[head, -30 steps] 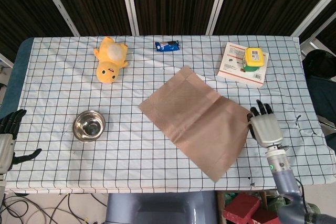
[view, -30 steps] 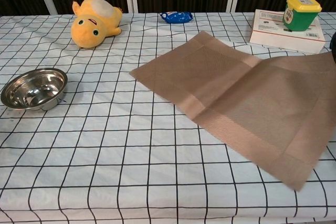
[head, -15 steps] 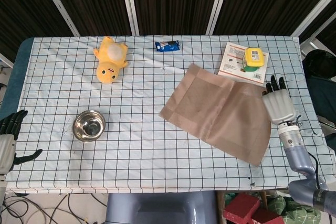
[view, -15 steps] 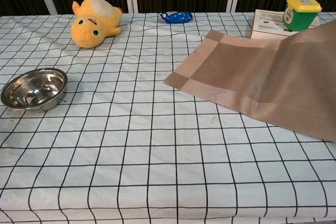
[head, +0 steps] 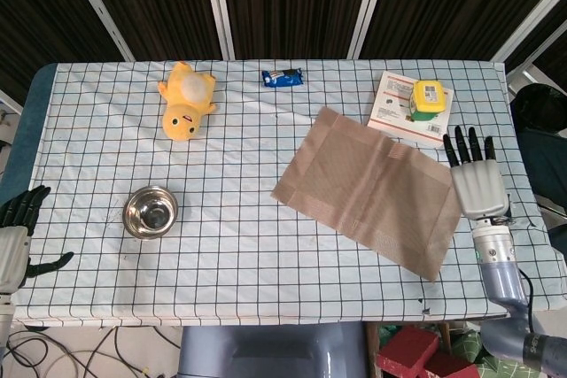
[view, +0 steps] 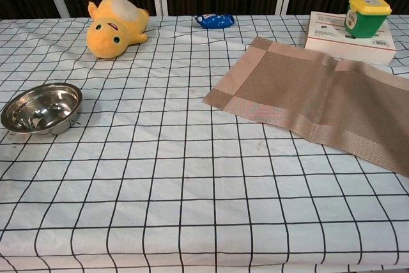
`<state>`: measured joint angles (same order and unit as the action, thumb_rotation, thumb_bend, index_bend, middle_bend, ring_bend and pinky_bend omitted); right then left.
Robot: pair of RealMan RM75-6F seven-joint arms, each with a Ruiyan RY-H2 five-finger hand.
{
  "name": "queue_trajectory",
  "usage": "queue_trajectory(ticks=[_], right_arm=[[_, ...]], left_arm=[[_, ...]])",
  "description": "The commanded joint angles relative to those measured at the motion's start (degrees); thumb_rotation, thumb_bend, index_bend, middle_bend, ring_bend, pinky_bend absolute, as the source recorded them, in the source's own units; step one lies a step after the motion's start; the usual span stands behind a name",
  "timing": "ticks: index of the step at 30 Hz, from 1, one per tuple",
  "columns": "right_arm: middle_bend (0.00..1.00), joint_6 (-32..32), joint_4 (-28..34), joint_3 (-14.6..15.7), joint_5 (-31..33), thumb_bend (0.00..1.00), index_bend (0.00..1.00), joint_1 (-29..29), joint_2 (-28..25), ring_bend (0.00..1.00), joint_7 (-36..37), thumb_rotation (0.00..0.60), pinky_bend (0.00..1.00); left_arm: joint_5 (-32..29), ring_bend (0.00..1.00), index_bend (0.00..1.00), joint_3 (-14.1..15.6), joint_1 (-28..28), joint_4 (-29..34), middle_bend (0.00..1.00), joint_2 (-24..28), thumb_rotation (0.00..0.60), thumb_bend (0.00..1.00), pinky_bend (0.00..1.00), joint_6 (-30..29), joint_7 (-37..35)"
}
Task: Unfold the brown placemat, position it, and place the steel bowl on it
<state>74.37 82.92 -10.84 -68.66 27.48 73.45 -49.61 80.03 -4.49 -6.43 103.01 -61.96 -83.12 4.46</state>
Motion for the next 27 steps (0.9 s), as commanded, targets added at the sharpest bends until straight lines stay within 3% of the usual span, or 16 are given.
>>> queue_trajectory(ticks=[1,9,16,21,27], right_arm=[[0.0,4.2,5.1,1.0,-0.9,0.1,0.0,-4.1,-1.0,0.02,6.0,0.6,0.16],[0.0,13.9,13.7,3.1,-4.3,0.02,0.0,-13.1,-3.2,0.01,21.0,0.6,0.16],[0.0,19.7,14.8,4.7,-8.2,0.02,0.0,-18.7,-5.4,0.0,30.7,0.6,0.16],[0.0,18.6,12.4,4.9,-7.8,0.04,0.0,-19.6,-5.1,0.0,34.5,0.6,0.16],[0.0,17.2,10.4,4.3,-7.9,0.05,0.0,-19.6,-4.2,0.0,37.5,0.6,0.16]], left_arm=[[-0.1,0.02,0.02,-0.1,0.0,0.1,0.04,0.0,0.6,0.01,0.07,0.0,0.1],[-0.2,0.02,0.02,-1.1,-0.8,0.7,0.03,0.3,0.6,0.01,0.07,-0.2,2.2],[0.4,0.02,0.01,-1.3,-2.7,1.8,0.02,0.3,0.6,0.01,0.07,1.4,7.1],[-0.4,0.02,0.02,-2.4,-6.0,4.3,0.03,0.4,0.6,0.01,0.07,5.0,12.9],[-3.7,0.02,0.02,-6.1,-14.2,7.5,0.03,-2.2,0.6,0.01,0.07,12.6,23.3]])
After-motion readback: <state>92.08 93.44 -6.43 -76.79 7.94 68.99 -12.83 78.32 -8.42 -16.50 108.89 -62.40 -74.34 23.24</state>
